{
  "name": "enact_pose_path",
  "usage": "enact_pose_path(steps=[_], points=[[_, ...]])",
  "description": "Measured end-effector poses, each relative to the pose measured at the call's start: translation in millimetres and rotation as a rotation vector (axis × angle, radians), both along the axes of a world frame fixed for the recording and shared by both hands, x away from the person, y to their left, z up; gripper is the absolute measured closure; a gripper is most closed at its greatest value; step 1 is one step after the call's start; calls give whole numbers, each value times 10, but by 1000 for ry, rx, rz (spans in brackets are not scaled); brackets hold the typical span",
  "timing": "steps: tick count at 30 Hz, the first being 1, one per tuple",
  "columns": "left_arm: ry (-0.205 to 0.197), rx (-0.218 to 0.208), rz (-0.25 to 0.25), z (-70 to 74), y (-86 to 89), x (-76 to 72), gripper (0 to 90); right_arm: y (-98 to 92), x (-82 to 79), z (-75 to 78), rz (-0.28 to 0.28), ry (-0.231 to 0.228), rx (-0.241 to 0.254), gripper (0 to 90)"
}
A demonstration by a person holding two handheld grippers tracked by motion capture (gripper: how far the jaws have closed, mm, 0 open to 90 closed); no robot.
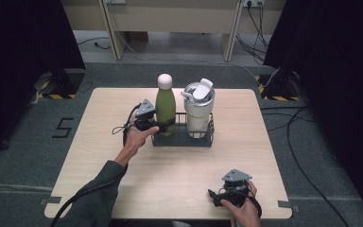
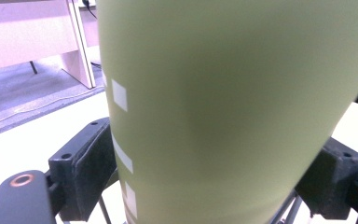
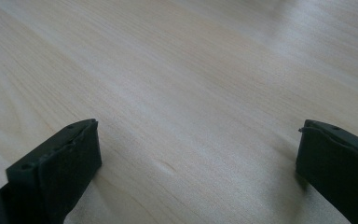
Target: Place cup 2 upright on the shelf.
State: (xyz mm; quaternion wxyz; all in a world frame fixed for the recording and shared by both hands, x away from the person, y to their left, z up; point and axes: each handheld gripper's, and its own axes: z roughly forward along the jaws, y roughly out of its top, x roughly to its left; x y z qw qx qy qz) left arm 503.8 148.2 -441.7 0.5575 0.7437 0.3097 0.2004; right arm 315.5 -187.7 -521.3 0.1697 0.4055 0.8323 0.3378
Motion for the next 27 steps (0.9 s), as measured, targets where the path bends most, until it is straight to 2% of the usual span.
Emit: enact_pose_path(steps=[27], points=[[12, 4, -11, 43, 124, -100, 148, 0, -1, 0, -1, 1, 0, 4]])
